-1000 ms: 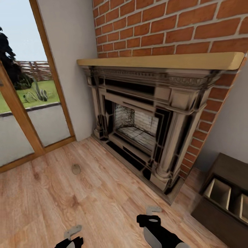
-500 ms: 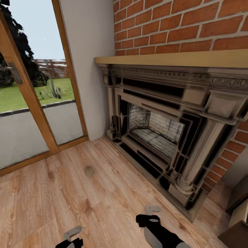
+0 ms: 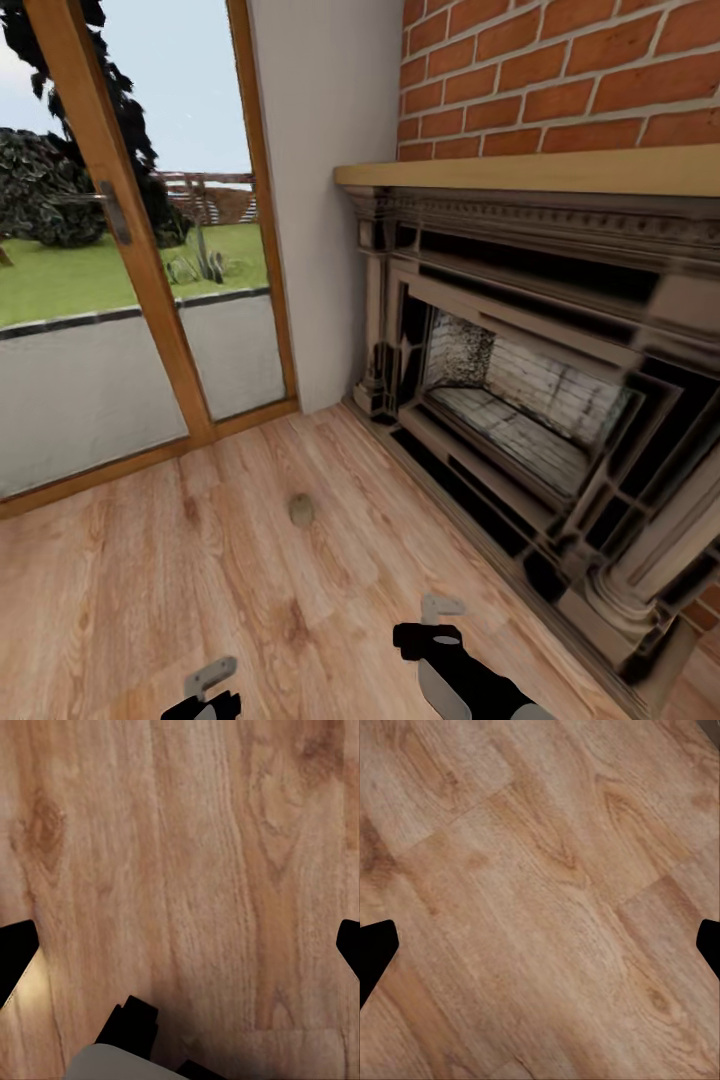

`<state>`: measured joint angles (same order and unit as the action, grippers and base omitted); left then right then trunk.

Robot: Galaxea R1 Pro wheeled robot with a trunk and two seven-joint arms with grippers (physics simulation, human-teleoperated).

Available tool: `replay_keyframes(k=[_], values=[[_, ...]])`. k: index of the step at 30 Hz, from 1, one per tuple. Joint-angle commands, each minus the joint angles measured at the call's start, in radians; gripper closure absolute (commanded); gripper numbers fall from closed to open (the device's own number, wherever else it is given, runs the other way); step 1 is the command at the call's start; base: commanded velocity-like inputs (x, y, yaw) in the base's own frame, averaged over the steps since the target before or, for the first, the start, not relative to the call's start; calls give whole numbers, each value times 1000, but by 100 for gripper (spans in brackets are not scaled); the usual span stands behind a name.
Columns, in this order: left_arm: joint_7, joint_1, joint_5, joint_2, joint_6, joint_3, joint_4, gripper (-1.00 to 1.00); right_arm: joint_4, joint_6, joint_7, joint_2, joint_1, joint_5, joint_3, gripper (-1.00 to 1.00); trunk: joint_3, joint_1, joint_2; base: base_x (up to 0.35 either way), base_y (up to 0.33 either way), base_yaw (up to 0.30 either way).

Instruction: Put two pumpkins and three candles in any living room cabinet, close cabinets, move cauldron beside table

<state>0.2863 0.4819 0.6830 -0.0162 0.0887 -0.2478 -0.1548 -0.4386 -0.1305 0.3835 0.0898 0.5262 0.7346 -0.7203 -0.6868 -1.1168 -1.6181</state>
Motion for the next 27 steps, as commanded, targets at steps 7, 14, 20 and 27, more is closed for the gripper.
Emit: replay_keyframes(k=[7,14,20,27], values=[[6,0,6,-1,6,-8,-3,-100,-1,-4,8,-1,1,5,-8,-100,-1,0,0,326,60,275],[6,0,6,-1,6,-8,-3,-100,-2,0,8,-2,1,4,-8,-100,-1,0,0,337,3,266],[6,0,6,-1,6,-8,-3,-100,-2,4,7,-1,0,2,-17,-100,-1,0,0,337,0,69],[6,0,6,-1,6,-8,-3,-100,-7,8,8,1,0,8,-85,-100,-1,0,0,320,73,5]])
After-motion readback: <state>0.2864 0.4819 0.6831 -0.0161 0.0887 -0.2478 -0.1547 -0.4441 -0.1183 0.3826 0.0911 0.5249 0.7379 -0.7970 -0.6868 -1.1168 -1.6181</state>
